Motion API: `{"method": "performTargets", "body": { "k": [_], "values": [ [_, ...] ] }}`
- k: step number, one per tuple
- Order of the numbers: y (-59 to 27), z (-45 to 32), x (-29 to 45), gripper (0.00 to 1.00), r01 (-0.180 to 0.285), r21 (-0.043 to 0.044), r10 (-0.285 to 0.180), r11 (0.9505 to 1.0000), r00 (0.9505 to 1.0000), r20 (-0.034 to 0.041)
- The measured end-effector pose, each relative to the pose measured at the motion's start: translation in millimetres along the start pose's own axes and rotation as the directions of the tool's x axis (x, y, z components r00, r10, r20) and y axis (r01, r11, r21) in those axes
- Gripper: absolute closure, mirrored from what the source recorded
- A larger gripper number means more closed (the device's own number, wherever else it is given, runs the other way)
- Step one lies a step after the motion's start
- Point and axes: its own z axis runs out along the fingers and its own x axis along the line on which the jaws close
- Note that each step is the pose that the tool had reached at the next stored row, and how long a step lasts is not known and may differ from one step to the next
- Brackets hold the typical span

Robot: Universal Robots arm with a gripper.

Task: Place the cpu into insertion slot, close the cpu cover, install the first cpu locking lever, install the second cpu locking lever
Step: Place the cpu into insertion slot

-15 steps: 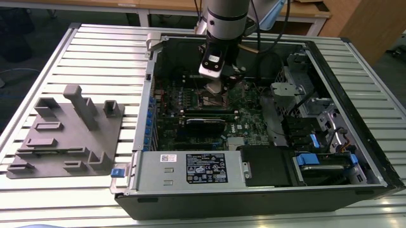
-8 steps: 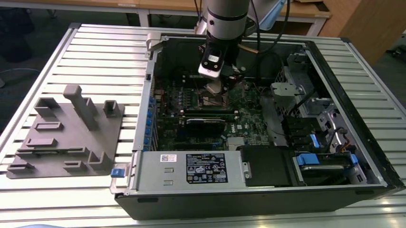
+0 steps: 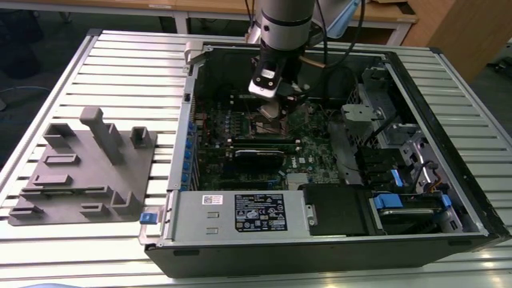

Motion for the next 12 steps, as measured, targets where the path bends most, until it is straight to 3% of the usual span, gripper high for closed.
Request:
{"method": "performTargets", "body": {
  "k": [8,12],
  "values": [
    [0.0,0.1,0.0,0.46,-0.008,-0.0002,0.008,1.0000,1.0000,0.0008],
    [0.0,0.5,0.0,0.46,-0.065,-0.0016,0.065,0.9979,0.9978,0.0063]
  ]
}}
